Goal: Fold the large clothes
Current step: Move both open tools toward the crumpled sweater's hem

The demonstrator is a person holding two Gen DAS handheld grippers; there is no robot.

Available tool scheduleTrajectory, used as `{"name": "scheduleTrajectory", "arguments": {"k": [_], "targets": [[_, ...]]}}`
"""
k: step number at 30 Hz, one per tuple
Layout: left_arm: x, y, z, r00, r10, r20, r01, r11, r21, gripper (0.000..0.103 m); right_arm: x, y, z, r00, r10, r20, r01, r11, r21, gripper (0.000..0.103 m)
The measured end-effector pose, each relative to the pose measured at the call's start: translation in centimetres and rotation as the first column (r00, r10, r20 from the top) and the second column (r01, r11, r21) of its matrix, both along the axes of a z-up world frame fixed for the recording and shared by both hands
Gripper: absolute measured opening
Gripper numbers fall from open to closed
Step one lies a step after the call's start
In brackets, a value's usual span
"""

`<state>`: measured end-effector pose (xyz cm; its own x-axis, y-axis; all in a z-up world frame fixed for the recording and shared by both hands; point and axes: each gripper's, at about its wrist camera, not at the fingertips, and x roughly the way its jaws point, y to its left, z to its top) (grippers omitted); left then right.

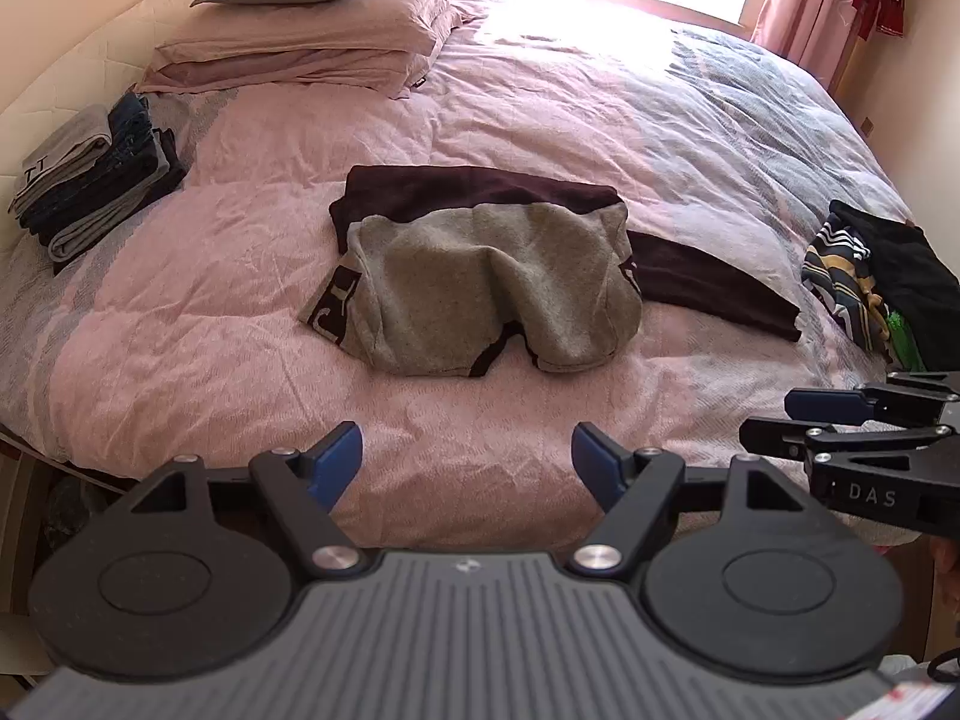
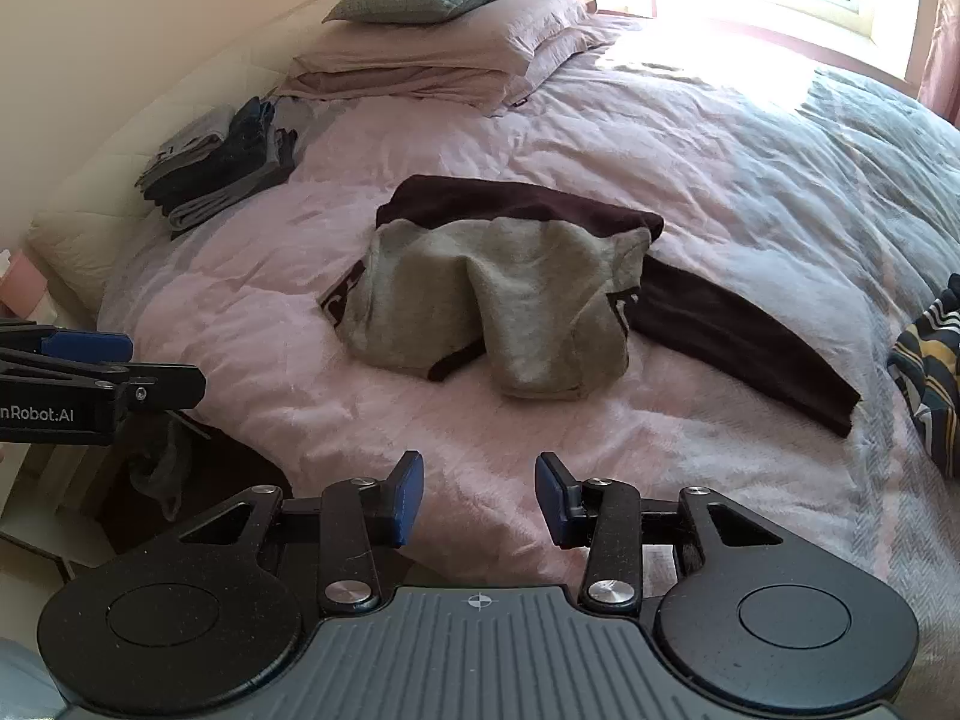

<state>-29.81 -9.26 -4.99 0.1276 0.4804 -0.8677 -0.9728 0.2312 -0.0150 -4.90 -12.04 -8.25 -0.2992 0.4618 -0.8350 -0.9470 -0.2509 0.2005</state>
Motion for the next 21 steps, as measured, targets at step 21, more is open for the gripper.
{"name": "scheduleTrajectory", "arguments": {"k": [21], "targets": [[-6.6,12.9,-4.9,0.98,-0.198,-0.023,0.197,0.98,-0.009,0.074,-3.0,8.4,-2.4,0.967,-0.22,0.126,0.219,0.976,0.025,0.038]]}}
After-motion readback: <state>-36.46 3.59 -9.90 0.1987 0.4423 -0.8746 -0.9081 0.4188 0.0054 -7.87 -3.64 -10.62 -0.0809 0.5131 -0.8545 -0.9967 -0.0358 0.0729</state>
